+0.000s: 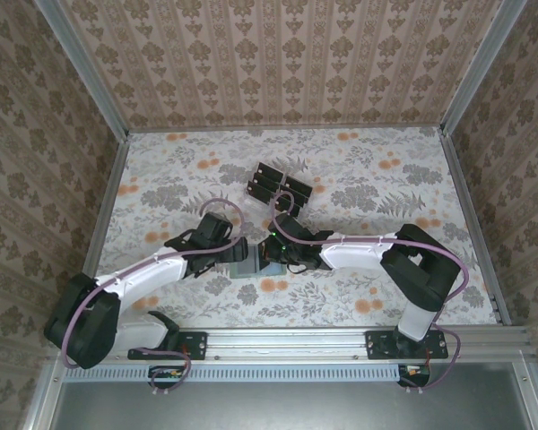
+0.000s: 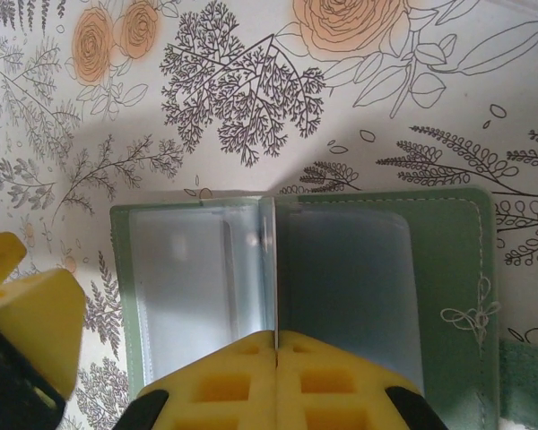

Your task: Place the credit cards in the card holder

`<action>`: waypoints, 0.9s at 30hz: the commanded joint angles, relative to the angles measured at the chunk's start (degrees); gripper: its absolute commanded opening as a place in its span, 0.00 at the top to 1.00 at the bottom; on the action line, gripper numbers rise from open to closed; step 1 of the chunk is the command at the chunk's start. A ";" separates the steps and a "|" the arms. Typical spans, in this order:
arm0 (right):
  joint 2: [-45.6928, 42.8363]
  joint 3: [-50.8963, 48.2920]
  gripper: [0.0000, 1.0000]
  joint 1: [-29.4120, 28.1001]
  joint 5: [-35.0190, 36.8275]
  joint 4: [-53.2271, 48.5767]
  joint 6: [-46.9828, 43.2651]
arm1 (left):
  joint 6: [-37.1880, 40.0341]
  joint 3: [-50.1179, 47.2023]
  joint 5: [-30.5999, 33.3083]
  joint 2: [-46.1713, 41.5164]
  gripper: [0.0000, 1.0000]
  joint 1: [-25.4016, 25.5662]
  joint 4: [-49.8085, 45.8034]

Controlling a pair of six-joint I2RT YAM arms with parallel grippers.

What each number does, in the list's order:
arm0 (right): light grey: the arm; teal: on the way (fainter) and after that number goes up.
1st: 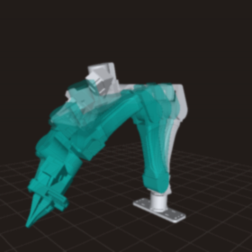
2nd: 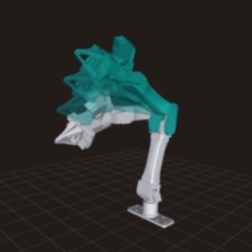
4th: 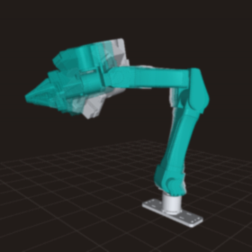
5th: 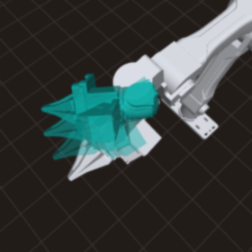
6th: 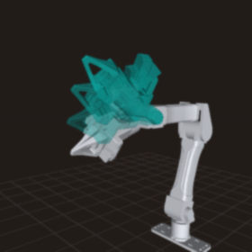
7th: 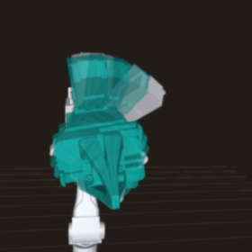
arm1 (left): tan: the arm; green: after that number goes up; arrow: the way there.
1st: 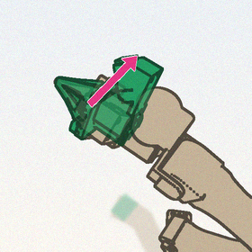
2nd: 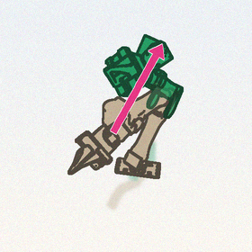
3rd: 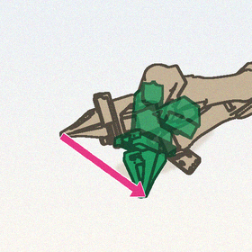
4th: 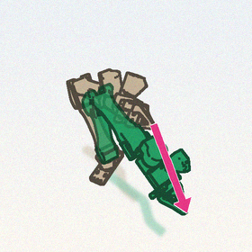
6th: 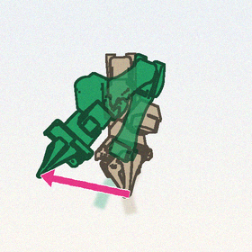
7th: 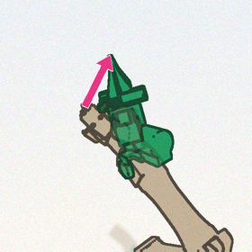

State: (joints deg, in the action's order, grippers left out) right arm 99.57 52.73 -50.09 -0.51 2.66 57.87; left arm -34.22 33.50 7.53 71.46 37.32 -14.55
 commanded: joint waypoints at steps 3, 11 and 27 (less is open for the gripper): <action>-1.39 -1.06 1.00 0.39 -0.59 -0.57 -1.00 | -0.28 -0.59 1.63 1.61 0.00 2.17 1.36; -1.99 -1.57 1.00 0.72 -0.74 -0.19 -0.79 | -2.37 -2.58 3.73 2.59 0.00 3.62 0.21; -4.00 -3.56 1.00 1.55 -4.47 5.42 -1.03 | -4.43 -3.49 7.32 2.85 0.00 3.64 -4.92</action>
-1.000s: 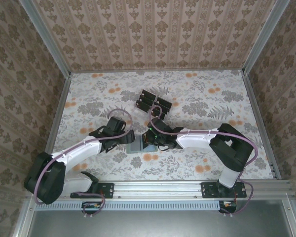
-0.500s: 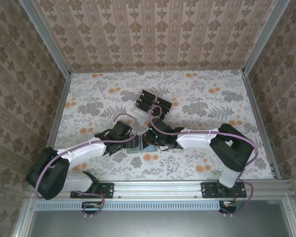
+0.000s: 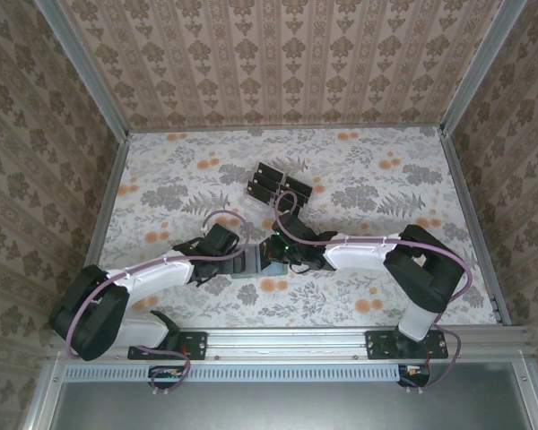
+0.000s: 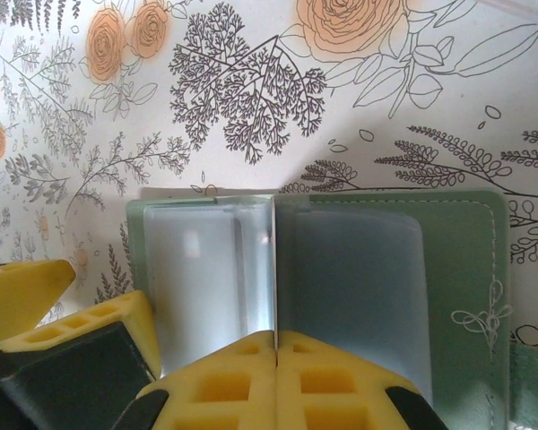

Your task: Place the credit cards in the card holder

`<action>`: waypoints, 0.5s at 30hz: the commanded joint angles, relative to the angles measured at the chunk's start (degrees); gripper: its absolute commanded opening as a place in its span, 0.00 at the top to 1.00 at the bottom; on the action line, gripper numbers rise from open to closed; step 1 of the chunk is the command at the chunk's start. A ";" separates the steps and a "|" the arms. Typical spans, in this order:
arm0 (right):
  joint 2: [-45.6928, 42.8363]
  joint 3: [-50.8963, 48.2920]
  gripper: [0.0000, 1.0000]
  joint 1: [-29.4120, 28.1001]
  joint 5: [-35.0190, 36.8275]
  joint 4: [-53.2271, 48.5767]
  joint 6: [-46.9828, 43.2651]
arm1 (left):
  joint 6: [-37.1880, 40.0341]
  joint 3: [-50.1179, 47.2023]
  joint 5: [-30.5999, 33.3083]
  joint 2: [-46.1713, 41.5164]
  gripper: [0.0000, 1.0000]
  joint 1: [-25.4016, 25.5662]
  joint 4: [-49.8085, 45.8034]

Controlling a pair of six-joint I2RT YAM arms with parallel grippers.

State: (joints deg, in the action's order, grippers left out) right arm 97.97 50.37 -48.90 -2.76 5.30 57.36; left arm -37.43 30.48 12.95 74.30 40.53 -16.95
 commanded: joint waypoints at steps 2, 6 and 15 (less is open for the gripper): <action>-3.16 -1.34 1.00 0.46 -3.09 3.82 -0.90 | -1.29 -0.52 2.05 -1.10 0.00 0.38 -2.77; -4.75 -1.86 1.00 0.55 -4.04 5.37 -2.02 | -1.56 -0.17 2.33 -4.14 0.00 0.51 -3.42; -6.15 -5.31 1.00 1.20 -4.44 10.46 -3.18 | -1.59 1.06 3.18 -5.05 0.00 1.51 -3.05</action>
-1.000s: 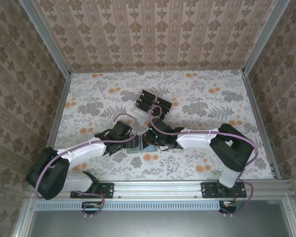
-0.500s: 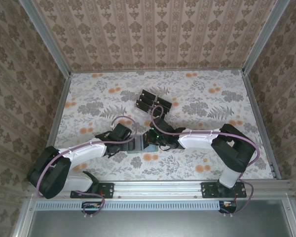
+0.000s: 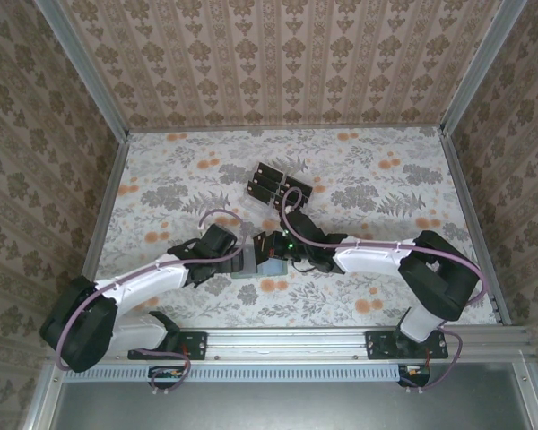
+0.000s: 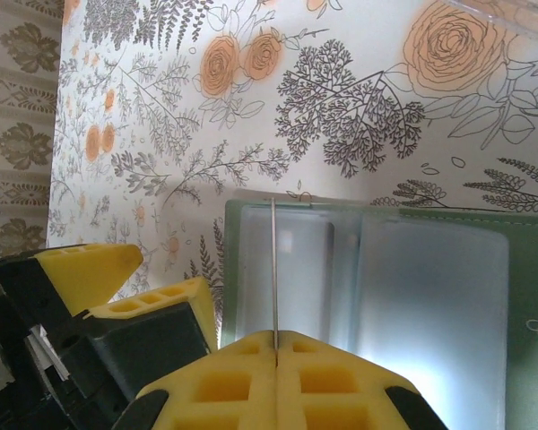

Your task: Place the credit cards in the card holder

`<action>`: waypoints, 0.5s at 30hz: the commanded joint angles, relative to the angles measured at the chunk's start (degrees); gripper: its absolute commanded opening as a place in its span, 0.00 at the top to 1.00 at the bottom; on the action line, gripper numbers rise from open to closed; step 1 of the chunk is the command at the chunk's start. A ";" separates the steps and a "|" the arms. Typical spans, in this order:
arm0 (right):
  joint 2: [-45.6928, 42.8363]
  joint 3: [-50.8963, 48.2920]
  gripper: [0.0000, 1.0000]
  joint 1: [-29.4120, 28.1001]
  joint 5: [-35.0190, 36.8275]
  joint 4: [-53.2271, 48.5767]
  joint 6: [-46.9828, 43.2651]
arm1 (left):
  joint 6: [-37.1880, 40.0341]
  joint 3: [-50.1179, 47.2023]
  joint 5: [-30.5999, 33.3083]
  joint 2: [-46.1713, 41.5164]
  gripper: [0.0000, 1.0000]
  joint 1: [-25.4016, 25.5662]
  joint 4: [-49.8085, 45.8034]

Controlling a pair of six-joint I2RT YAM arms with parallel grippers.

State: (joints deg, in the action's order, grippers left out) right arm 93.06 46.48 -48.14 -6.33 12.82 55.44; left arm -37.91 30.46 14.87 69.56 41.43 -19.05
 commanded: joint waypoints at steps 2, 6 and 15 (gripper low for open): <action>-1.12 -2.22 1.00 0.59 -1.01 4.04 -1.30 | -1.15 1.48 1.34 0.38 0.00 1.18 -0.56; -0.93 -3.21 1.00 0.66 -1.14 5.78 -1.16 | -1.38 2.02 1.69 2.42 0.00 2.24 -0.13; 0.35 -5.50 1.00 0.89 -0.71 9.90 -0.18 | -1.98 1.43 2.43 5.40 0.00 2.74 0.61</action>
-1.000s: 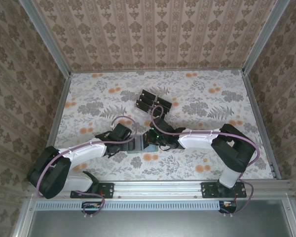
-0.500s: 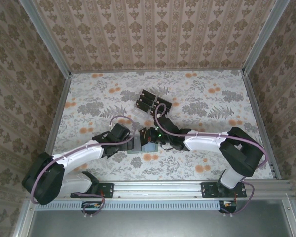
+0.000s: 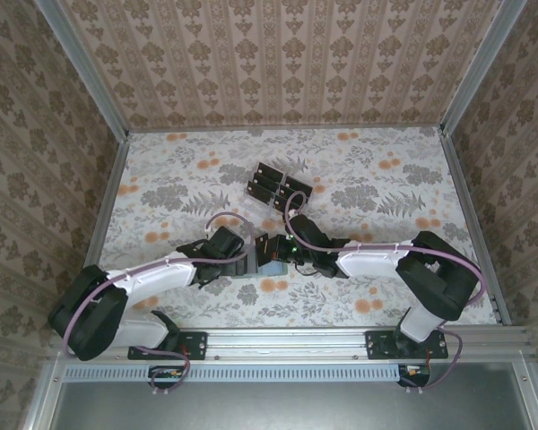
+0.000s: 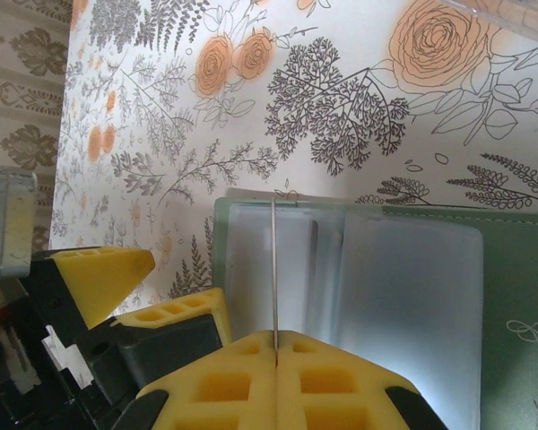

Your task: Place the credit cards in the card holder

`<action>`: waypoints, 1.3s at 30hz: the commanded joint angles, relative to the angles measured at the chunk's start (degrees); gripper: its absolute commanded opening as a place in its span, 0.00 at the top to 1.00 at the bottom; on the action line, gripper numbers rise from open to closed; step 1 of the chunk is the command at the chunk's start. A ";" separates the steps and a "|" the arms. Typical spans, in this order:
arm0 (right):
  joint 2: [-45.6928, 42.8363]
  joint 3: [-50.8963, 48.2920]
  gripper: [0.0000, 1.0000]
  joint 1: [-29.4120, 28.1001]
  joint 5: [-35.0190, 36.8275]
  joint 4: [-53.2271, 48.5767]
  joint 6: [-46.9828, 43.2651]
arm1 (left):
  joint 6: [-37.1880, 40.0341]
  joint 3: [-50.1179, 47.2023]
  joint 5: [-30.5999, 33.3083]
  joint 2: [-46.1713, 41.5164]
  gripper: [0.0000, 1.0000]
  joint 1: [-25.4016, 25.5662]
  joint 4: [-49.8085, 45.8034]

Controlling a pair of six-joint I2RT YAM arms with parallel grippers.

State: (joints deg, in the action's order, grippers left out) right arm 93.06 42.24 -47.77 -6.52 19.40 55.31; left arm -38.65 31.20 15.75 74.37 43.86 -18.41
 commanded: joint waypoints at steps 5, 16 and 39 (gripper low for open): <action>1.47 -2.55 1.00 0.93 -0.51 6.49 0.30 | -1.44 0.09 2.27 0.25 0.00 0.36 -1.01; 4.98 -5.39 1.00 1.07 -0.69 16.01 2.42 | -1.80 -0.70 2.53 0.51 0.00 0.35 -0.96; 9.26 -8.49 1.00 0.93 -0.23 24.84 6.87 | -2.26 -1.41 2.40 0.78 0.00 0.34 -0.65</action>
State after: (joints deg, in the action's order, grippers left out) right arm 101.08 34.48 -46.96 -6.52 41.28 60.86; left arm -39.46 30.70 17.02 74.63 43.86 -18.41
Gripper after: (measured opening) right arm 0.064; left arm 0.997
